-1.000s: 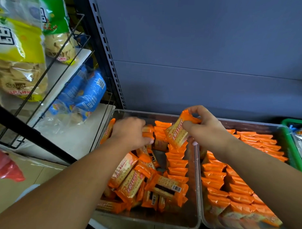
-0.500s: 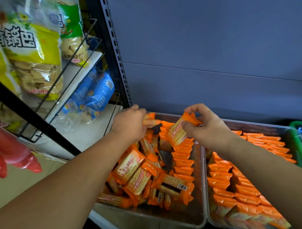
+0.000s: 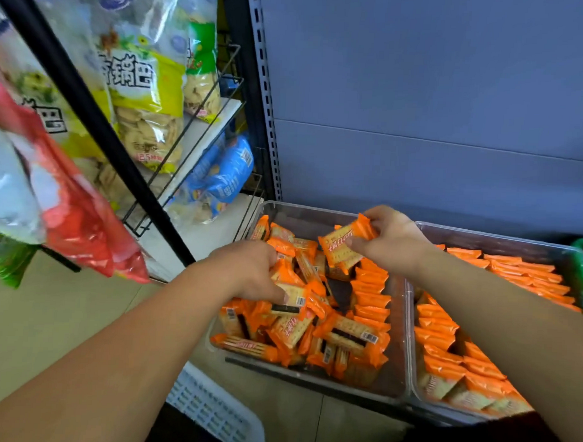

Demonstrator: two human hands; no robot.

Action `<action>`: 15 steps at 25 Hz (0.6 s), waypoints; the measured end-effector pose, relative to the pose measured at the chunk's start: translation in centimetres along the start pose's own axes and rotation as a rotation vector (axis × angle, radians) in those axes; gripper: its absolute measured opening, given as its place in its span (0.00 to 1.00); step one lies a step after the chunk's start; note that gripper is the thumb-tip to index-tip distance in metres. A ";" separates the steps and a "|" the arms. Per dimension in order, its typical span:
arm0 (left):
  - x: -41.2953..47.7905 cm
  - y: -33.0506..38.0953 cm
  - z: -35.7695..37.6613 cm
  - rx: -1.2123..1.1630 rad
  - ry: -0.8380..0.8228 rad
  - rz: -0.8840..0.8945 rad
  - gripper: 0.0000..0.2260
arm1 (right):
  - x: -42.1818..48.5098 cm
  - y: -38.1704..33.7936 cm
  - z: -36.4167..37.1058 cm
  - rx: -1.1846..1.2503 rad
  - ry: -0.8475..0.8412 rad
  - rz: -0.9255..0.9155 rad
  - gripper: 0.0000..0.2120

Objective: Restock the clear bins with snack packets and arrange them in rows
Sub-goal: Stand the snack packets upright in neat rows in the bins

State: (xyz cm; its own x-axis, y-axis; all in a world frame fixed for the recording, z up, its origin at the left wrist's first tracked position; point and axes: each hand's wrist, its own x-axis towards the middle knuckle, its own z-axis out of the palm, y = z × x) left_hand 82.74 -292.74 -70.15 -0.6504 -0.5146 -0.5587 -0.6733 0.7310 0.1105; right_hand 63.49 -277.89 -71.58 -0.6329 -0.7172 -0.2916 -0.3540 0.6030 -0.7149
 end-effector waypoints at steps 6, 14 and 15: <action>2.0 1.8 0.4 0.006 -0.111 0.136 0.35 | 3.5 1.7 2.3 -0.283 -0.145 -0.129 0.25; 8.0 2.5 1.7 -0.132 0.221 0.282 0.12 | 6.4 3.8 4.7 -0.727 -0.270 -0.296 0.29; 8.6 2.9 2.5 -0.126 0.167 0.322 0.11 | 6.6 3.7 4.6 -0.734 -0.295 -0.302 0.29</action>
State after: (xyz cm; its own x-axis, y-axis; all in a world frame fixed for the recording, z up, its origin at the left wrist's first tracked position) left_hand 76.09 -293.86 -76.70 -0.8772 -0.3406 -0.3385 -0.4560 0.8117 0.3650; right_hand 61.17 -281.98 -79.06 -0.2697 -0.8844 -0.3808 -0.9009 0.3714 -0.2246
